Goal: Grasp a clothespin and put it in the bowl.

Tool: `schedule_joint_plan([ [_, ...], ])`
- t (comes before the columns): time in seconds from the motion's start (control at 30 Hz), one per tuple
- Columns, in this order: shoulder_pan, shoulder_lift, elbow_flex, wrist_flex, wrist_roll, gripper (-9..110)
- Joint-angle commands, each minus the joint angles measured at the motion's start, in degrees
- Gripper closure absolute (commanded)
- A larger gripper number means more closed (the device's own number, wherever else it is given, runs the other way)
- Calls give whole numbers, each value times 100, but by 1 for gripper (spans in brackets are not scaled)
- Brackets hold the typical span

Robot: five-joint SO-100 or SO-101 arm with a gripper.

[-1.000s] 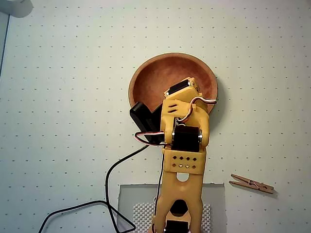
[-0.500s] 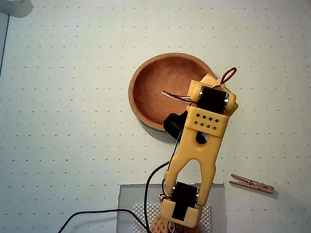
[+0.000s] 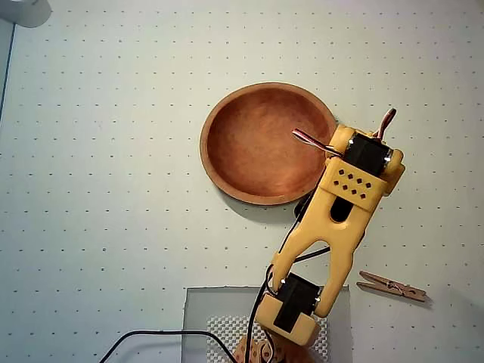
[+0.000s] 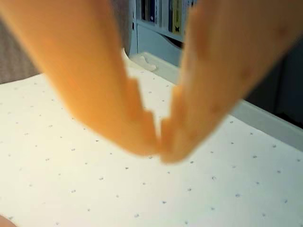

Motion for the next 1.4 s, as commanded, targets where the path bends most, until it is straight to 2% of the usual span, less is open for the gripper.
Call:
schedule_joint_plan([
  [0.0, 53, 149, 343, 158, -44, 105],
  [0.23, 598, 149, 949, 158, 105, 105],
  [0.43, 914, 70, 1055, 158, 844, 105],
  [1.37, 984, 97, 1415, 105, 3946, 105],
])
